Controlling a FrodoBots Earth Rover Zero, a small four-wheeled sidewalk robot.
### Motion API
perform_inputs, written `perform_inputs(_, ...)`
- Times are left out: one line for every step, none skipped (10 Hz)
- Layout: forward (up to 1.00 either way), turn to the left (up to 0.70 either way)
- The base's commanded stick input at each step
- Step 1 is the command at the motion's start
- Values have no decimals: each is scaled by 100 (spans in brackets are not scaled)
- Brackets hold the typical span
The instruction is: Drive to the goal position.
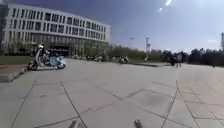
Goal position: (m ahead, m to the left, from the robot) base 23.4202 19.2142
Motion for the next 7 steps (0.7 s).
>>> perform_inputs(85,0)
perform_inputs(85,0)
perform_inputs(85,0)
perform_inputs(85,0)
perform_inputs(85,0)
perform_inputs(85,0)
perform_inputs(85,0)
